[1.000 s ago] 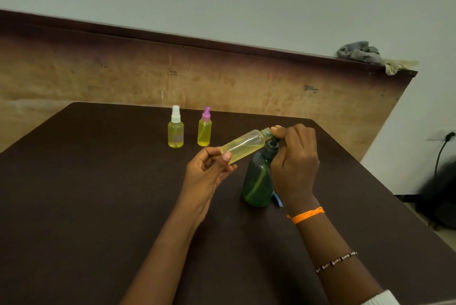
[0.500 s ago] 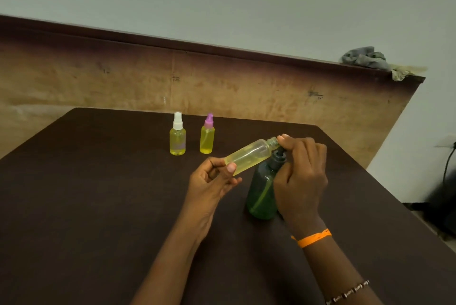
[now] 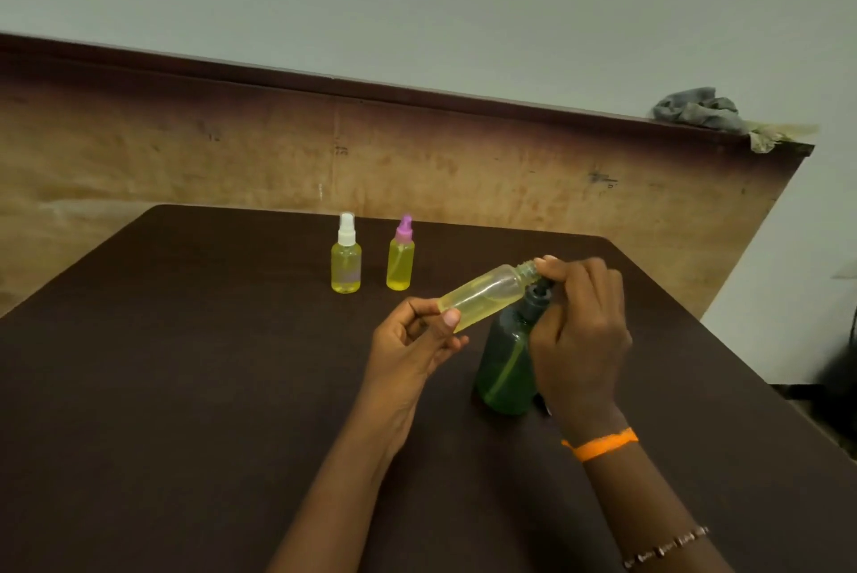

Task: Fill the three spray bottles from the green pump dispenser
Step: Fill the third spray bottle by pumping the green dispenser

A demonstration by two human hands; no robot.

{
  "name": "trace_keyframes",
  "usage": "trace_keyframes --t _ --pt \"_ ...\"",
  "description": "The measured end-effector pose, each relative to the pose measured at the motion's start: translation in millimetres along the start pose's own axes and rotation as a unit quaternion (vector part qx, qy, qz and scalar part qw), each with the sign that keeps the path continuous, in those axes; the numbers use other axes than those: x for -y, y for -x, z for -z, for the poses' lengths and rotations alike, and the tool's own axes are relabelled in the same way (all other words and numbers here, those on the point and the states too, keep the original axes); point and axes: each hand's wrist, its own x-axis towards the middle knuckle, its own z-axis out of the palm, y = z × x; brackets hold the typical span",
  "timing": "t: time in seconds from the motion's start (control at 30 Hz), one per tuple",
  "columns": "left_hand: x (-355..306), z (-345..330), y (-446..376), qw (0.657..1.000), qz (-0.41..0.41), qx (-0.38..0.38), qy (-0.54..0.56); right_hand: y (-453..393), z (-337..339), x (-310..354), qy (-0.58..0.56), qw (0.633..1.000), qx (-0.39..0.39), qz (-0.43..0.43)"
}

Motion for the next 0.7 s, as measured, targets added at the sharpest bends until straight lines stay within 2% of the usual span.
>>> trace_keyframes --t 0.37,0.53,0.7 --pt "-1 -1 2 1.000 0.002 0.001 -0.004 -28 14 0 0.024 0.997 0.058 0.050" --pt "2 1 -2 1.000 -0.002 0.001 0.001 1 2 -2 0.005 1.000 0.006 0.010" --pt "2 1 0 1.000 0.000 -0.003 0.001 -9 5 -4 0.053 0.997 0.020 0.050"
